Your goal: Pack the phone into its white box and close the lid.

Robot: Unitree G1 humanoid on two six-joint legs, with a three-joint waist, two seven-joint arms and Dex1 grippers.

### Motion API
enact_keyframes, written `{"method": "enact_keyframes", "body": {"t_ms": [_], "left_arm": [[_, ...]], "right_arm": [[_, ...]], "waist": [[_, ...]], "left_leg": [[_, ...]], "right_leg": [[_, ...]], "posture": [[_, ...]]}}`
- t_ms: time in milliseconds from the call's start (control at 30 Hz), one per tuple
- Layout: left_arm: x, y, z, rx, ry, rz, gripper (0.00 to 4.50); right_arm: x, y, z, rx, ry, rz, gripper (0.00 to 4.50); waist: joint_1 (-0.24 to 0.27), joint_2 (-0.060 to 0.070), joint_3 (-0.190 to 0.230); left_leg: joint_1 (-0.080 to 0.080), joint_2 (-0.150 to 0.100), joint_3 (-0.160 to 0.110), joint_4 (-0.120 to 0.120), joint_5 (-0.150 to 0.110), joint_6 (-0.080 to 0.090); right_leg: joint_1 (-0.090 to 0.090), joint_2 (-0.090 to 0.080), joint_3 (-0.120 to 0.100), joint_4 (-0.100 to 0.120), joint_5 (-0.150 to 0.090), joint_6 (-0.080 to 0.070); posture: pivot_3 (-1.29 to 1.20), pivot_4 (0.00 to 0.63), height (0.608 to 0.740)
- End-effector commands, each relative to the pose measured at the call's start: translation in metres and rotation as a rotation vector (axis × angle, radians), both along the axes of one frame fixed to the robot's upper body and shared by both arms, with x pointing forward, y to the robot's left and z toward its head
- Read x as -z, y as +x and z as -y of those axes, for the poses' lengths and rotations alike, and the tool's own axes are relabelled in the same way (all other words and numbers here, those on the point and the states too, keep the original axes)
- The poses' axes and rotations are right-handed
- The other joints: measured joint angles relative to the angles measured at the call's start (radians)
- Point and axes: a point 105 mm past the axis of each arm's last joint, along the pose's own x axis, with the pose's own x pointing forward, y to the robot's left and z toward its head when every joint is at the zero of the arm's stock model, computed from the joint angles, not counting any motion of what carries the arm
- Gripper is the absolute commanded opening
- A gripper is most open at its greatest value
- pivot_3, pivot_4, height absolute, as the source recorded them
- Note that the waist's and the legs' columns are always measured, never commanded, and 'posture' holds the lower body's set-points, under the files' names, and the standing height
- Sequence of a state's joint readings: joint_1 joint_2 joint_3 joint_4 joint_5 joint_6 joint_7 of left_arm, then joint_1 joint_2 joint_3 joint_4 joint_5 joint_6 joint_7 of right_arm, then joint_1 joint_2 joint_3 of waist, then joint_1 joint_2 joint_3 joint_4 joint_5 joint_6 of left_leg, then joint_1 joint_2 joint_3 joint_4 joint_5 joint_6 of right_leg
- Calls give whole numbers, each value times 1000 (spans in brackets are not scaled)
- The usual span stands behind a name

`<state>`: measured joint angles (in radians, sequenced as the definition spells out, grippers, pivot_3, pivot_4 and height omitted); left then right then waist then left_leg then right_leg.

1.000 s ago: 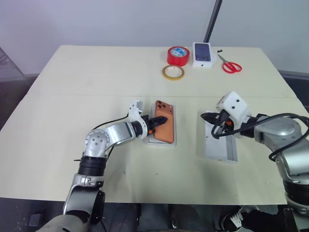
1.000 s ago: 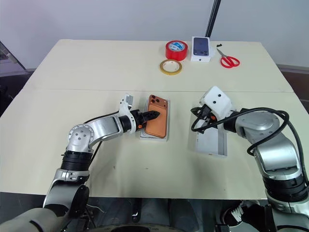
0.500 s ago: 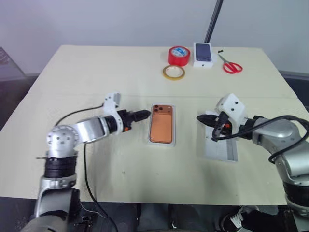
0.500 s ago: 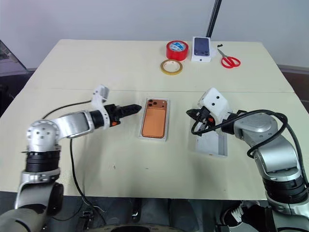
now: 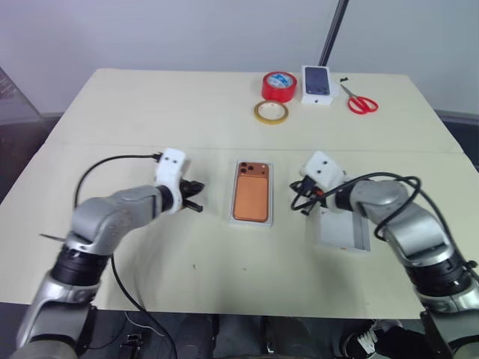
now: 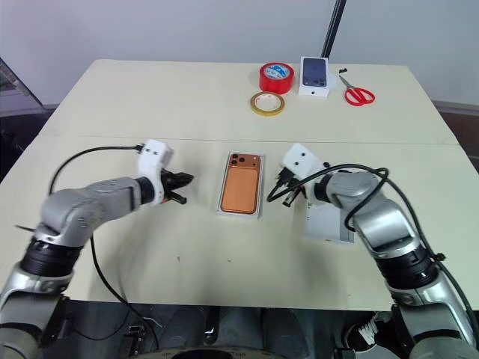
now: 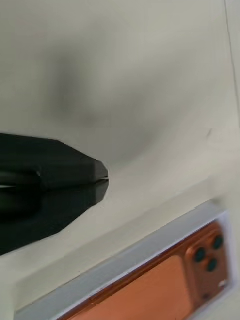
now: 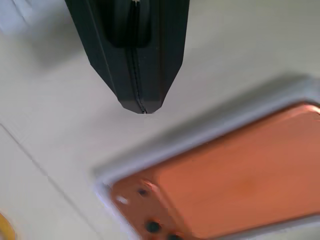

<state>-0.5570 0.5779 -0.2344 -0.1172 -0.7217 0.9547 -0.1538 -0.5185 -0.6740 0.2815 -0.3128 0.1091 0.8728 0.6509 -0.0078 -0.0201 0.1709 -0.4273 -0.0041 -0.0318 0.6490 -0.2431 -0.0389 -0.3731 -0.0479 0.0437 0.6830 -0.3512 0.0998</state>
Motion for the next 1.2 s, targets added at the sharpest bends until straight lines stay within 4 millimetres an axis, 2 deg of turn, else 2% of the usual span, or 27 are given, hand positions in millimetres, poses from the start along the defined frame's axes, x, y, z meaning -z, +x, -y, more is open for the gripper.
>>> {"method": "enact_keyframes", "body": {"t_ms": [33,200,333,500,633,767,1000,1200], "left_arm": [[-1,10,20,62,50,56,103],[4,11,48,161,42,41,103],[4,-3,76,290,3,5,103],[4,-25,115,440,-34,-44,103],[6,-53,154,562,-68,-95,103],[8,-69,172,618,-79,-126,103],[9,-77,184,653,-99,-154,103],[7,-69,168,613,-109,-162,103]], "right_arm": [[-3,8,-13,-7,-46,62,0],[11,13,-31,-40,-92,56,0],[9,6,-36,-76,-85,42,0],[10,-12,-20,-90,-120,15,0],[15,-38,10,-51,-165,-48,0],[17,-57,32,-9,-201,-89,0],[16,-70,55,63,-228,-123,0],[6,-74,70,103,-219,-128,0]], "waist": [[-2,0,0],[-4,0,0],[-2,0,0],[16,0,0],[34,0,0],[41,1,-1],[43,1,-1],[42,1,-1]], "left_leg": [[0,0,0,0,0,0],[0,0,0,0,0,0],[0,0,0,1,0,0],[0,-1,0,2,-1,2],[0,-2,-2,4,-2,3],[0,-2,-2,5,-2,4],[1,-1,-1,5,-2,4],[1,-1,-1,5,-2,4]], "right_leg": [[0,0,0,0,0,0],[0,0,-1,1,0,0],[0,0,-1,1,0,0],[1,0,-2,1,0,0],[3,-1,-2,0,-1,1],[5,-1,-2,-1,0,1],[5,-1,-2,-1,-1,1],[5,0,-2,-1,-1,1]], "posture": [[0,150,709],[0,150,709],[0,150,709],[0,150,709],[0,150,709],[0,150,709],[0,150,709],[0,150,709]]}}
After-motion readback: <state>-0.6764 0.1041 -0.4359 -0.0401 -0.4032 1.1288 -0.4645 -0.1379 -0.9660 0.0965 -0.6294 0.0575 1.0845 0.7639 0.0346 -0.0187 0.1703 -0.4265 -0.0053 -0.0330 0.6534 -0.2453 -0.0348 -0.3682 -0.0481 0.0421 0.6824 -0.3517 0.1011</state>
